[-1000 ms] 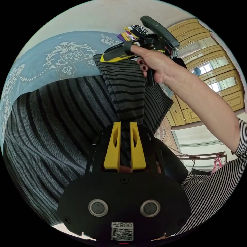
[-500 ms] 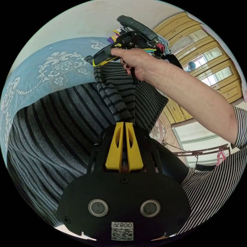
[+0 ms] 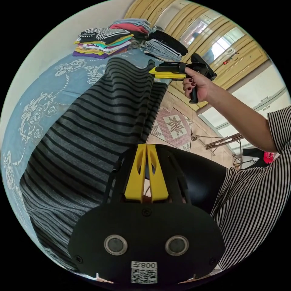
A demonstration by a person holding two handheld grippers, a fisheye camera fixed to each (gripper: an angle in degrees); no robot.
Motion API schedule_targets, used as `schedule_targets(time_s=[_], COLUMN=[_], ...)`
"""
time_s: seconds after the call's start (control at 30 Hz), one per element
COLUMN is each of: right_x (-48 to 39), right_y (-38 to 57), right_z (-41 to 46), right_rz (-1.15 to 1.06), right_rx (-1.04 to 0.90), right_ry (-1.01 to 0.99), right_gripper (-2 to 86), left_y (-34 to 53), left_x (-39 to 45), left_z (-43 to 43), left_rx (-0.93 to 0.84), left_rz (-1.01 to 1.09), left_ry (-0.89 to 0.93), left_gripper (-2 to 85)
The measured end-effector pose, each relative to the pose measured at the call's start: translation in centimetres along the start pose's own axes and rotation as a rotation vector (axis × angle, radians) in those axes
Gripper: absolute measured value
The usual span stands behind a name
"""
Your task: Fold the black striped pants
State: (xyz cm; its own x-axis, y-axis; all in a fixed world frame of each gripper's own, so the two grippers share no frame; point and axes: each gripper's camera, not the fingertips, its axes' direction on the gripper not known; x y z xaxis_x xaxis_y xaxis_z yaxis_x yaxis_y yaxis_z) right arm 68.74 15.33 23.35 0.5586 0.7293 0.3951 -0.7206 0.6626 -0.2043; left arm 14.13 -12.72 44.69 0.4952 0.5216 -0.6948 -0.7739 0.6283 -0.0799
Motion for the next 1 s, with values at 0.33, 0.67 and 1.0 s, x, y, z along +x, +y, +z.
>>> schedule_targets(time_s=[0.33, 0.67, 1.0], right_x=[10.2, 15.3, 18.3], right_y=[2.4, 3.8, 4.7], right_z=[-3.9, -6.9, -8.6], right_rz=[0.098, 0.063, 0.035], right_rx=[0.047, 0.060, 0.055], right_ry=[-0.089, -0.105, -0.105], right_gripper=[2.3, 2.3, 2.4], left_y=[-10.6, -28.6, -33.1], left_x=[-2.5, -12.5, -15.3], left_z=[-1.0, 2.6, 5.2], left_rx=[0.070, 0.026, 0.016], left_rz=[-0.055, -0.190, -0.233], left_ry=[-0.022, -0.097, 0.041], left_gripper=[0.2, 2.8, 0.6])
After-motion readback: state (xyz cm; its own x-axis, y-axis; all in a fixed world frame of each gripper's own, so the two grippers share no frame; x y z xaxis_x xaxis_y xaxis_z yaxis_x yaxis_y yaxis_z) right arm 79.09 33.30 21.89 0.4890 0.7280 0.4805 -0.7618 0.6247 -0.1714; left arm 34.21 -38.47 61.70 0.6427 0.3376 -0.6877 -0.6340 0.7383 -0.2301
